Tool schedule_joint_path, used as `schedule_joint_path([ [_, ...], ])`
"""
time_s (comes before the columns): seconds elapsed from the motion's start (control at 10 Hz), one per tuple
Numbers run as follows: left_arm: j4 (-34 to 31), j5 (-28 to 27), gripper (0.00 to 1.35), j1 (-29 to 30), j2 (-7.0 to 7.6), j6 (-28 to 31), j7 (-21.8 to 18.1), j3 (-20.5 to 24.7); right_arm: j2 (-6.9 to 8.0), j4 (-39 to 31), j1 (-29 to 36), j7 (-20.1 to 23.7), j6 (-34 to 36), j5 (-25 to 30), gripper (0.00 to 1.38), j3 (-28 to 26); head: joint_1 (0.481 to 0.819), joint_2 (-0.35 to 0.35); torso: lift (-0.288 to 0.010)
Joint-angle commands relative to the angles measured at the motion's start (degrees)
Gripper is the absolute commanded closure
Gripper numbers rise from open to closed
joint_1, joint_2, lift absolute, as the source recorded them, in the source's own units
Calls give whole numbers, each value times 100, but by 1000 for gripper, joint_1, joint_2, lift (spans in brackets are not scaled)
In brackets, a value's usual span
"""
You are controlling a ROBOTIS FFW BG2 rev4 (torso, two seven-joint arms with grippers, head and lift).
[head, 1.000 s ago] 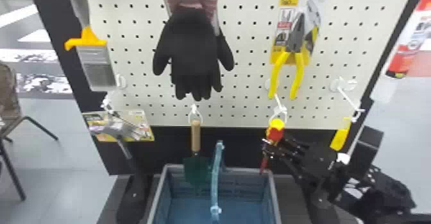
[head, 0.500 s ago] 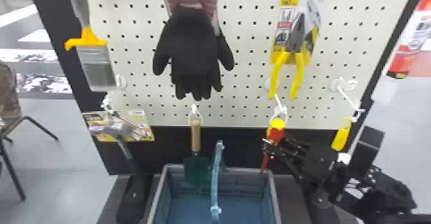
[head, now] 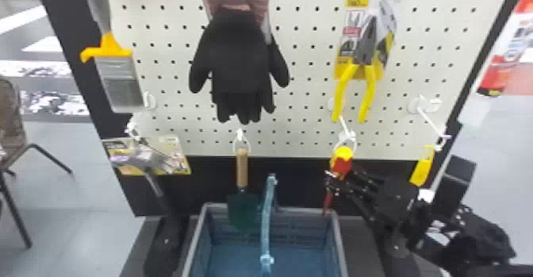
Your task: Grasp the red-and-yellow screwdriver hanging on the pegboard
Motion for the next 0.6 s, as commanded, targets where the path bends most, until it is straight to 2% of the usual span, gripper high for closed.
schedule_joint_path([
  [0.0, 0, 0, 512, -1, 0, 0, 0, 0, 0, -5, 0, 1, 0, 0, 1145, 0, 549, 0, -100],
  [0.5, 0, 0, 512, 11, 0, 0, 0, 0, 0, -5, 0, -8, 0, 0, 1145, 0, 549, 0, -100],
])
